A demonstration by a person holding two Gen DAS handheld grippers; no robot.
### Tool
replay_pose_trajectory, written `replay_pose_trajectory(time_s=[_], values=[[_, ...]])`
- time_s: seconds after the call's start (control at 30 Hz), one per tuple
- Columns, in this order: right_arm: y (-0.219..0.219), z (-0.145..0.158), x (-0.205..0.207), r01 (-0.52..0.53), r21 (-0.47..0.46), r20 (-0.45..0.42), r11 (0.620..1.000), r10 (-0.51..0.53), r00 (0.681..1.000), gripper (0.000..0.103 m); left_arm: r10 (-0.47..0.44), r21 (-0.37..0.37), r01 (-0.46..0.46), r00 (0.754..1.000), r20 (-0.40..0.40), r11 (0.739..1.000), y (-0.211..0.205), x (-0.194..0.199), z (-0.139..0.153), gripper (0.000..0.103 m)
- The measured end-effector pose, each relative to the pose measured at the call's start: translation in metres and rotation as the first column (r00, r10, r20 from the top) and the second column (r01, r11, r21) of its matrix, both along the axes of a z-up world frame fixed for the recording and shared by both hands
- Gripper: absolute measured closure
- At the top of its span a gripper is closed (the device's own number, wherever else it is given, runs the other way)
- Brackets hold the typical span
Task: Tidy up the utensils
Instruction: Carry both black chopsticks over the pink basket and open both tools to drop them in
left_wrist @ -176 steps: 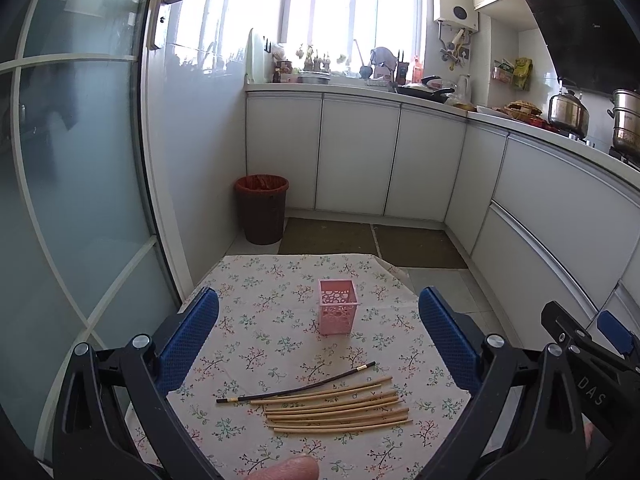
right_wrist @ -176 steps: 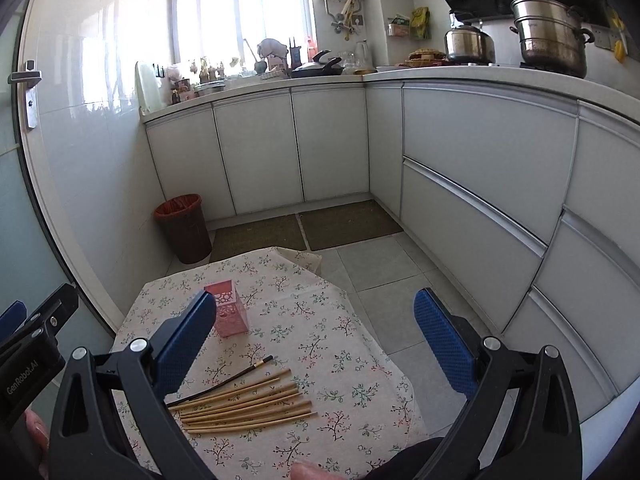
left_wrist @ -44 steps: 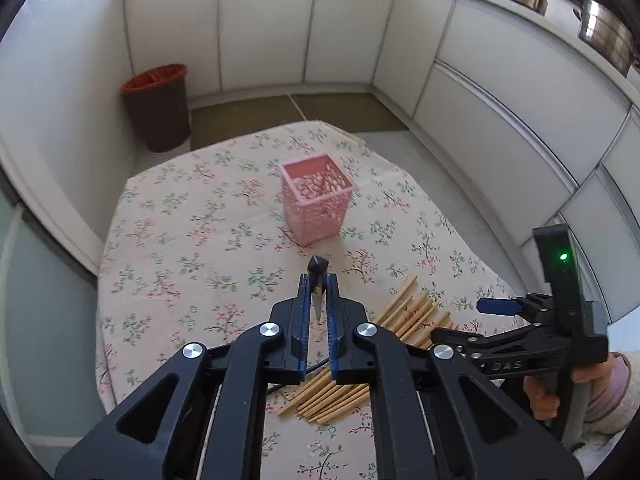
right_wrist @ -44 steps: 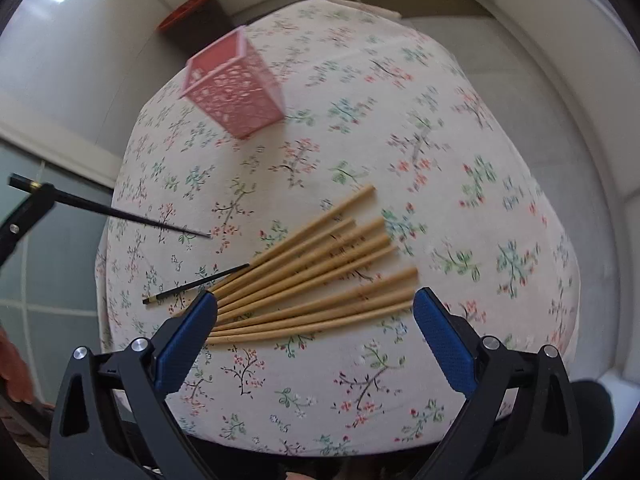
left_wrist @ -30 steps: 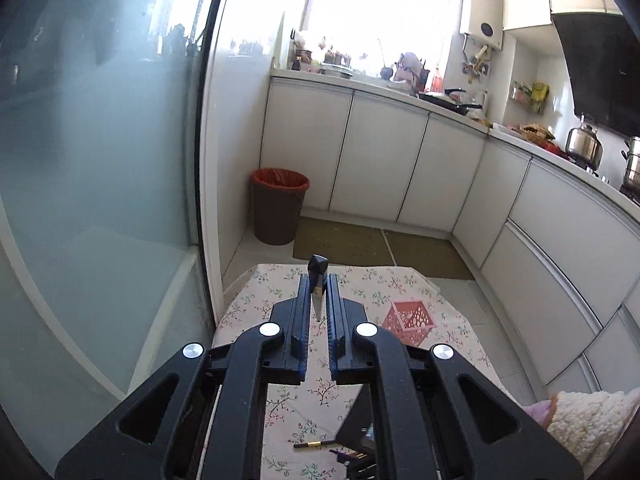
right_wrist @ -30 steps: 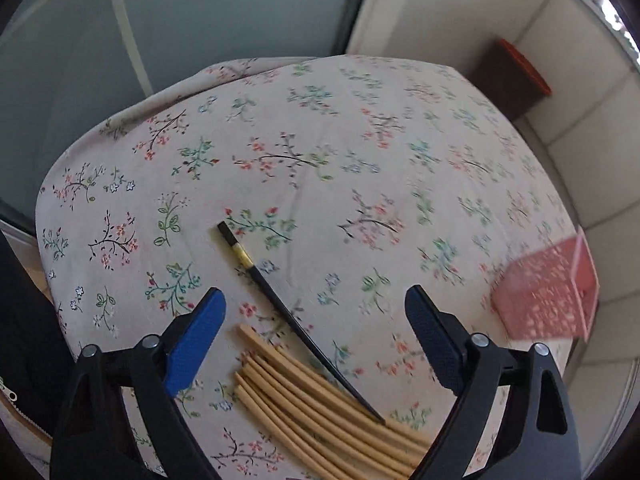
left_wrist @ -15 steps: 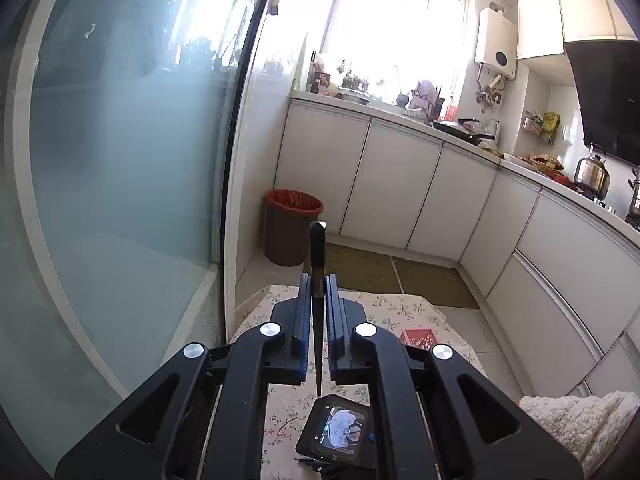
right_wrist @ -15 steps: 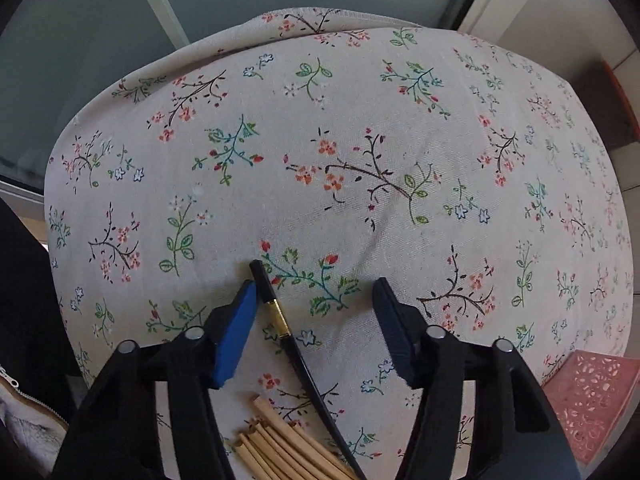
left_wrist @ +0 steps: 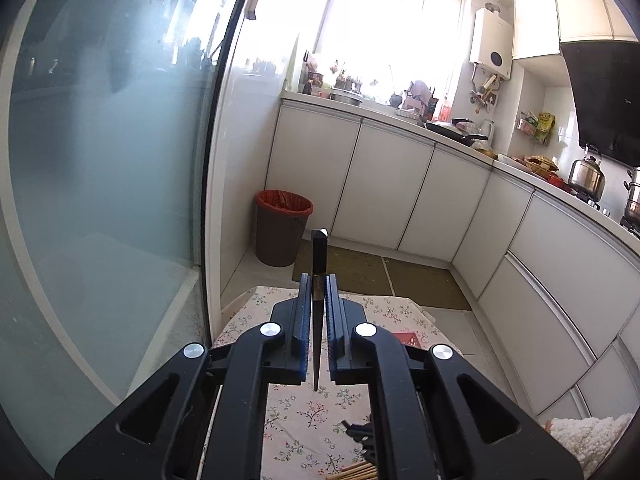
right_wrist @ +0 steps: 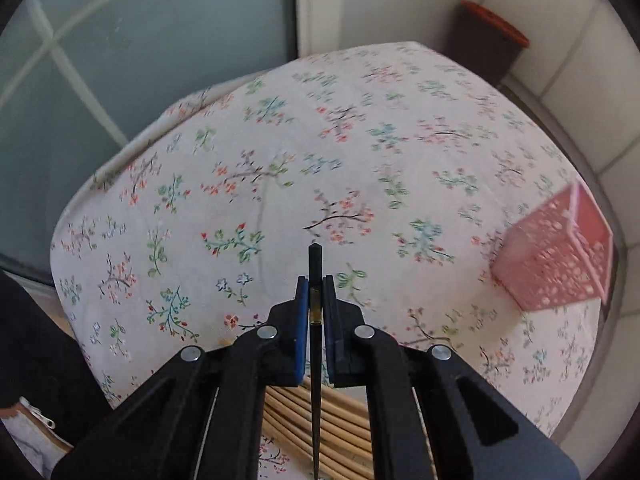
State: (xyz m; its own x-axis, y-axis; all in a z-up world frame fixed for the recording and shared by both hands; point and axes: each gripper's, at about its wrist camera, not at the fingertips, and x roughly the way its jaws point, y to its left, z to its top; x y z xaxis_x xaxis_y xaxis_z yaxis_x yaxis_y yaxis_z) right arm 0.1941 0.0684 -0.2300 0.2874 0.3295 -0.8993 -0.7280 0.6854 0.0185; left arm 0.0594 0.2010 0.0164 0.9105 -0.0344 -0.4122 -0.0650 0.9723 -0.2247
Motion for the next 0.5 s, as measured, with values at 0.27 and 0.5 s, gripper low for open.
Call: replay_pose_trajectory(time_s=[0.27, 0.5], values=[[-0.072, 0.097, 0.008, 0.287, 0.297, 0.093, 0.911, -0.327, 0.94, 0.096, -0.088, -0.032, 0.087, 0.994, -0.056, 0.996, -0.026, 0.024, -0.006, 0.097], [-0.139, 0.162, 0.012, 0.435, 0.445, 0.14, 0.782, -0.541, 0.829, 0.096, -0.154, -0.025, 0.153, 0.986, -0.065, 0.988, -0.061, 0.046, -0.002, 0.097]])
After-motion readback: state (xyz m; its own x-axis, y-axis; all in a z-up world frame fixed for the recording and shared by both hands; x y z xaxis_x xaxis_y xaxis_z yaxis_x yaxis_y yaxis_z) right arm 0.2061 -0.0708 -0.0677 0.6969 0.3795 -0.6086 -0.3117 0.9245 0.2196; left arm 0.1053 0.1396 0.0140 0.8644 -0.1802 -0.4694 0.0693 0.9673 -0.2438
